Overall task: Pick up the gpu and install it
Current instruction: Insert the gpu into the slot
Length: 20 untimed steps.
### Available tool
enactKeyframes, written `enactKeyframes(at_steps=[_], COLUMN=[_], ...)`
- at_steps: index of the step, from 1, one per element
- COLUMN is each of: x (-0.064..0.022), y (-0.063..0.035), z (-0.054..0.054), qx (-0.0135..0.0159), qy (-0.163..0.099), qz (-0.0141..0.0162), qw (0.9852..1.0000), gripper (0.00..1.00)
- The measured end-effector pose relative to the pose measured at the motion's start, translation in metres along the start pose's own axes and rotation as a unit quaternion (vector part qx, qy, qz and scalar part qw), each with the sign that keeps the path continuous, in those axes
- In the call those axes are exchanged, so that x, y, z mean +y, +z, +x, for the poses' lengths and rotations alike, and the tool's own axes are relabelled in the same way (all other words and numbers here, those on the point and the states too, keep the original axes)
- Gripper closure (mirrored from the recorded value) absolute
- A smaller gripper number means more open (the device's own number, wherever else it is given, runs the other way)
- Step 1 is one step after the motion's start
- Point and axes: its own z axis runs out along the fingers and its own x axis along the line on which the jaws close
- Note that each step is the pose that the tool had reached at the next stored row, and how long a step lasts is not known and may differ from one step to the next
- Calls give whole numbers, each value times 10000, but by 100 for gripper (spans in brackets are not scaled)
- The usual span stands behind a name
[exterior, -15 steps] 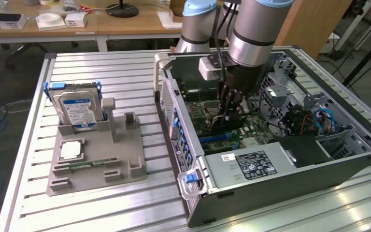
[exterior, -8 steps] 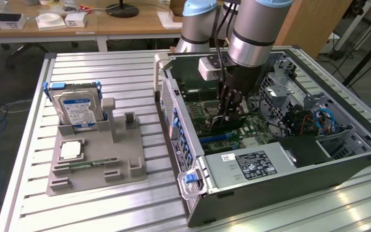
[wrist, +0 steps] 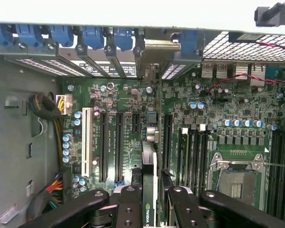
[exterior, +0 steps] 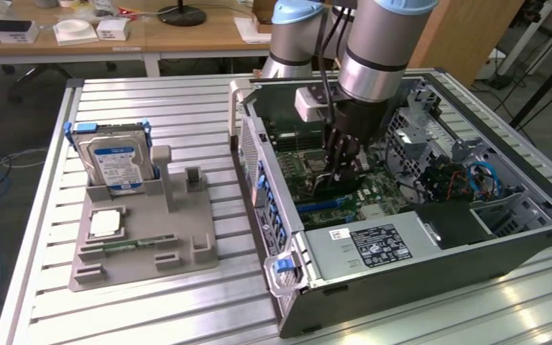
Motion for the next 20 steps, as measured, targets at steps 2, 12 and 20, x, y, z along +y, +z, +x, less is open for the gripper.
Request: enactKeyframes(at_steps=[2, 12, 20], x=[-4, -15, -20], y=[10, 21, 57], z=[0, 0, 16], qx=[0, -164, -130], qy=[0, -4, -2], qz=[-3, -3, -3], qw=[10000, 9999, 9999], gripper=[74, 74, 74])
